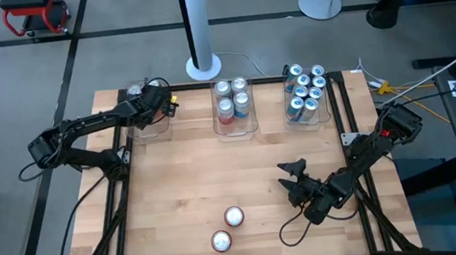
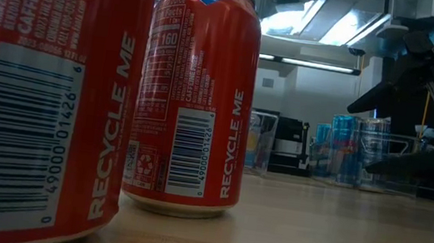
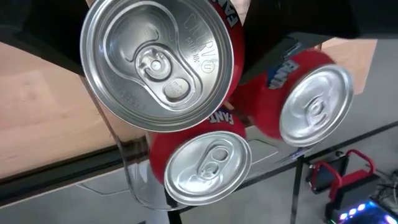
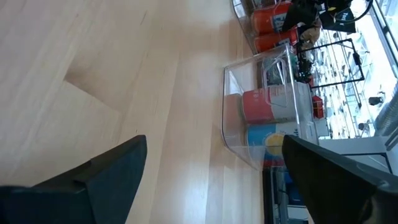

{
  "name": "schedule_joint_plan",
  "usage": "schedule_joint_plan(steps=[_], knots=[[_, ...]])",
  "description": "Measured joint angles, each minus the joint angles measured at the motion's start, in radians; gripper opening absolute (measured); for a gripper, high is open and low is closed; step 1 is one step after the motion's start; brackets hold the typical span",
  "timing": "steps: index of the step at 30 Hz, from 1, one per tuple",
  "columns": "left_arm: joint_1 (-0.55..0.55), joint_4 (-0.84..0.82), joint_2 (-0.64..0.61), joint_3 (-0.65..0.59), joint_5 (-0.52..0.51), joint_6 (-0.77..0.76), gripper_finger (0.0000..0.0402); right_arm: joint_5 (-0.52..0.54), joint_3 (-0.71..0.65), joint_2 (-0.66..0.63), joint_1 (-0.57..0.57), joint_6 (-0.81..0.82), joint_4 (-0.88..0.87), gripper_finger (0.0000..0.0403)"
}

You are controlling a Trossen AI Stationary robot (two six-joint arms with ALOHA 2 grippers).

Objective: Sort soda cans
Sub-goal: Put the red soda can into the top left transparent bin

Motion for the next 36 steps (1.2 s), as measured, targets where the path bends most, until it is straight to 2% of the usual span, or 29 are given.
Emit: schedule_joint_plan(steps=[12,17,21,28,36], knots=[[0.000,-0.004,0.000,0.000,-0.014,0.033,0.0334,0.000,0.000,0.000,0.000,-0.003,-0.001,0.0374],[0.004,0.021,0.004,0.000,-0.005,-0.118,0.0335,0.017,0.000,0.000,0.000,-0.003,-0.001,0.0374],[0.005,0.021,0.004,0.000,-0.003,-0.165,0.0335,0.017,0.000,0.000,0.000,-0.003,-0.001,0.0374],[0.005,0.018,0.004,0.000,0.000,-0.145,0.0335,0.016,0.000,0.000,0.000,-0.003,-0.001,0.0374],[0.000,0.012,-0.039,0.038,0.002,-0.019,0.0335,0.016,0.000,0.000,0.000,-0.003,-0.001,0.0374]])
